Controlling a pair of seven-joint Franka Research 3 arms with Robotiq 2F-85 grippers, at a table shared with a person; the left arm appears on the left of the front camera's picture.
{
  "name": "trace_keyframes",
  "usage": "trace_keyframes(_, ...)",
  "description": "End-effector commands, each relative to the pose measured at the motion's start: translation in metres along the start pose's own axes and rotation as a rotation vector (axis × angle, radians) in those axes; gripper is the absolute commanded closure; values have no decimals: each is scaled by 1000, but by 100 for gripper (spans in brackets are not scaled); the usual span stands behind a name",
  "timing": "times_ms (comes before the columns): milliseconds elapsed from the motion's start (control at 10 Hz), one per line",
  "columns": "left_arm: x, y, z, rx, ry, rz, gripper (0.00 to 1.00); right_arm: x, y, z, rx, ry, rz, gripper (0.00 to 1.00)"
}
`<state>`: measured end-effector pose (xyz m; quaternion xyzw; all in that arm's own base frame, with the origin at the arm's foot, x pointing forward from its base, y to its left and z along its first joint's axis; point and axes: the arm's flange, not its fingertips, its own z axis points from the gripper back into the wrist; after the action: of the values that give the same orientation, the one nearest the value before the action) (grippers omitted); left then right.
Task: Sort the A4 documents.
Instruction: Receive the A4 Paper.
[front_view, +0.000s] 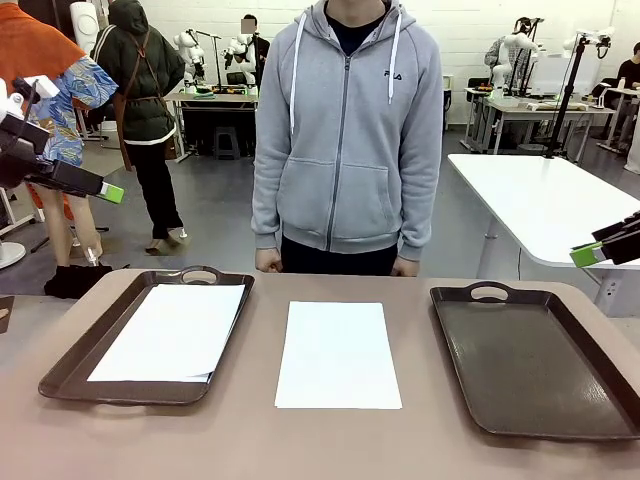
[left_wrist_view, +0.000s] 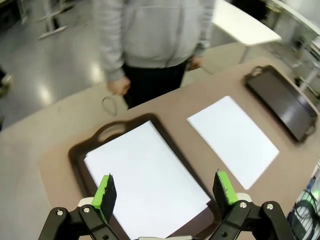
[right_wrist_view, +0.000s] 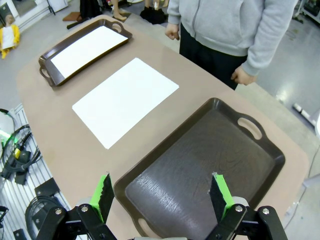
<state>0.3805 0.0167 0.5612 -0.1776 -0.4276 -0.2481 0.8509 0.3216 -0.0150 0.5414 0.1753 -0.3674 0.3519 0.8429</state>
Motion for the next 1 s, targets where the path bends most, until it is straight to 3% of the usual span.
trace_keyframes(0, -9, 4, -13, -106, -39, -75, 0, 0, -1, -3, 17, -8, -2, 0)
trace_keyframes(200, -6, 8, -19, -75, 50, -31, 0, 0, -1, -3, 17, -8, -2, 0)
trace_keyframes(400, -3, 14, -26, -181, 158, -56, 0, 0, -1, -3, 17, -8, -2, 0)
trace_keyframes(500, -3, 19, -18, -243, 171, -67, 0, 0, -1, -3, 17, -8, -2, 0)
trace_keyframes(900, -5, 20, -11, -288, 234, -86, 0, 0, -1, -3, 17, -8, -2, 0)
